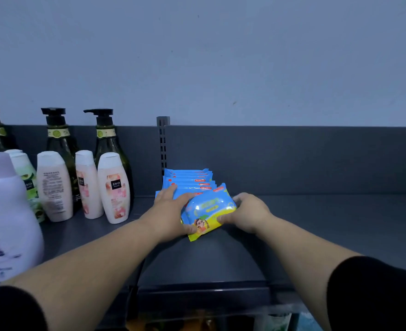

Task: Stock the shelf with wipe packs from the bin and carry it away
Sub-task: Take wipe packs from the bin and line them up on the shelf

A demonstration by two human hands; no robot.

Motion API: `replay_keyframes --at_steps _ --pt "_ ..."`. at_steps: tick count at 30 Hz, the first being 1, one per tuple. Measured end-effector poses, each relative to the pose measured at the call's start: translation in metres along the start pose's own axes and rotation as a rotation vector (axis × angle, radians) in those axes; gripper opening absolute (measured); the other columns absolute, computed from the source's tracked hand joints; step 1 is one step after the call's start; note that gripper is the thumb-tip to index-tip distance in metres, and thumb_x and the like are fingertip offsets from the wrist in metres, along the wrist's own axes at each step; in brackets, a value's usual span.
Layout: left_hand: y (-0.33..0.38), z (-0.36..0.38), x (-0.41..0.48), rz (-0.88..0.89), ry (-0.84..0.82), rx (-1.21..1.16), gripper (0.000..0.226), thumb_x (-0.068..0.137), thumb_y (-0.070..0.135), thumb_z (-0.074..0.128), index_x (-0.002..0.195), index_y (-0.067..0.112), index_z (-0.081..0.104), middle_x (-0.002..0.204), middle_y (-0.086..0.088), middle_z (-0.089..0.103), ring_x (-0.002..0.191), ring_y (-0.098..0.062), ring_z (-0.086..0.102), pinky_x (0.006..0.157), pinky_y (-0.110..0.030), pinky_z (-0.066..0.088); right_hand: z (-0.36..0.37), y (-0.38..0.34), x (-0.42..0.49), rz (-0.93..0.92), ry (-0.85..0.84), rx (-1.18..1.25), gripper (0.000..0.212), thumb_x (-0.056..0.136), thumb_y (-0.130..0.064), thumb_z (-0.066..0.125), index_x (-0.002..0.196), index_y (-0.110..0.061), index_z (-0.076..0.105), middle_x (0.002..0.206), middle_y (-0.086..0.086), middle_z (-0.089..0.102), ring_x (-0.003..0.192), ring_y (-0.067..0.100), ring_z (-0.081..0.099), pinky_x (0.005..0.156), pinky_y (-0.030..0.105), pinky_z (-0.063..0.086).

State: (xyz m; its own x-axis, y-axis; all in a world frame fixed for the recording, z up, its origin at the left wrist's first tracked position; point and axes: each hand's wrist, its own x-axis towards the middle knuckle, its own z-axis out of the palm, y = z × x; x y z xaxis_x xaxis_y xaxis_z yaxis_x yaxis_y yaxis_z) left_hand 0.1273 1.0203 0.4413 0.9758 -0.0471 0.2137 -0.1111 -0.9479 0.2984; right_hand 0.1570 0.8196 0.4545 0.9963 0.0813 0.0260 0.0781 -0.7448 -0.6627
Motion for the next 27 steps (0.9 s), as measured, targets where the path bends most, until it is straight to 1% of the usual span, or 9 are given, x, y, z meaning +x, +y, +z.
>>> replay_keyframes --at_steps 2,4,8,11,13,17,21,23,27 --pt "-0.004 0.0 -0.003 -0.035 0.012 -0.045 0.097 0.067 0.057 0.076 0.147 0.037 0.023 0.157 -0.002 0.001 0.146 -0.021 0.002 0.117 -0.033 0.019 0.003 -0.002 -0.003 0.01 -0.032 -0.19 0.055 0.066 -0.052 0.078 0.102 -0.018 0.054 0.101 -0.003 0.061 0.092 0.016 0.058 0.068 0.029 0.046" --pt "-0.007 0.0 -0.004 -0.051 0.017 -0.093 0.106 0.061 0.057 0.081 0.147 0.034 0.024 0.156 0.0 0.005 0.144 -0.02 0.011 0.116 -0.032 0.023 0.009 -0.005 -0.006 -0.015 -0.036 -0.253 0.057 0.067 -0.055 0.075 0.102 -0.018 0.049 0.1 -0.003 0.057 0.092 0.017 0.055 0.065 0.029 0.041" --pt "-0.006 0.002 0.001 -0.056 0.041 -0.102 0.106 0.062 0.044 0.084 0.148 0.028 0.023 0.156 -0.001 0.007 0.144 -0.021 0.015 0.115 -0.034 0.026 0.025 -0.013 -0.003 -0.105 0.032 -0.159 0.07 0.071 -0.045 0.077 0.123 -0.018 0.039 0.113 0.002 0.057 0.102 0.021 0.056 0.075 0.03 0.048" --pt "0.0 0.006 0.007 -0.037 0.113 -0.108 0.096 0.071 0.034 0.08 0.148 0.024 0.024 0.156 -0.005 0.007 0.144 -0.023 0.013 0.115 -0.035 0.026 0.03 -0.017 0.001 -0.142 0.089 -0.107 0.089 0.077 -0.034 0.076 0.144 -0.019 0.02 0.122 0.006 0.054 0.109 0.023 0.054 0.082 0.031 0.046" --pt "0.006 0.009 0.01 -0.035 0.139 -0.102 0.091 0.076 0.029 0.076 0.149 0.023 0.021 0.157 -0.006 0.004 0.145 -0.023 0.006 0.115 -0.034 0.025 0.03 -0.016 0.003 -0.139 0.113 -0.091 0.096 0.079 -0.031 0.073 0.15 -0.021 0.009 0.124 0.007 0.053 0.112 0.024 0.053 0.085 0.032 0.047" --pt "0.01 0.012 0.008 -0.031 0.13 -0.095 0.094 0.077 0.035 0.075 0.15 0.023 0.017 0.158 -0.003 -0.001 0.146 -0.022 -0.002 0.115 -0.032 0.019 0.024 -0.009 0.002 -0.138 0.107 -0.094 0.088 0.082 -0.035 0.07 0.149 -0.025 0.015 0.123 0.006 0.055 0.107 0.022 0.055 0.079 0.03 0.046" --pt "0.01 0.011 0.004 -0.087 0.07 0.062 0.1 0.078 0.052 0.069 0.152 0.026 0.007 0.159 0.0 -0.01 0.146 -0.026 -0.008 0.117 -0.042 0.019 0.019 -0.007 -0.001 -0.131 0.08 -0.146 0.092 0.08 -0.042 0.07 0.151 -0.023 0.015 0.133 0.005 0.051 0.122 0.021 0.049 0.088 0.028 0.044" --pt "0.015 0.009 0.002 -0.111 0.072 0.162 0.101 0.079 0.057 0.065 0.152 0.028 0.002 0.159 0.001 -0.012 0.146 -0.028 -0.009 0.117 -0.046 0.017 0.016 -0.007 -0.004 -0.127 0.082 -0.145 0.094 0.08 -0.044 0.069 0.152 -0.024 0.013 0.134 0.005 0.05 0.124 0.02 0.047 0.089 0.029 0.044" --pt "0.034 0.007 -0.003 -0.109 0.118 0.221 0.096 0.082 0.06 0.058 0.152 0.03 -0.001 0.159 -0.001 -0.01 0.146 -0.028 -0.009 0.118 -0.047 0.008 0.0 0.005 -0.017 -0.13 0.123 -0.219 0.089 0.084 -0.051 0.063 0.152 -0.027 0.012 0.135 0.006 0.048 0.125 0.022 0.046 0.089 0.033 0.044"
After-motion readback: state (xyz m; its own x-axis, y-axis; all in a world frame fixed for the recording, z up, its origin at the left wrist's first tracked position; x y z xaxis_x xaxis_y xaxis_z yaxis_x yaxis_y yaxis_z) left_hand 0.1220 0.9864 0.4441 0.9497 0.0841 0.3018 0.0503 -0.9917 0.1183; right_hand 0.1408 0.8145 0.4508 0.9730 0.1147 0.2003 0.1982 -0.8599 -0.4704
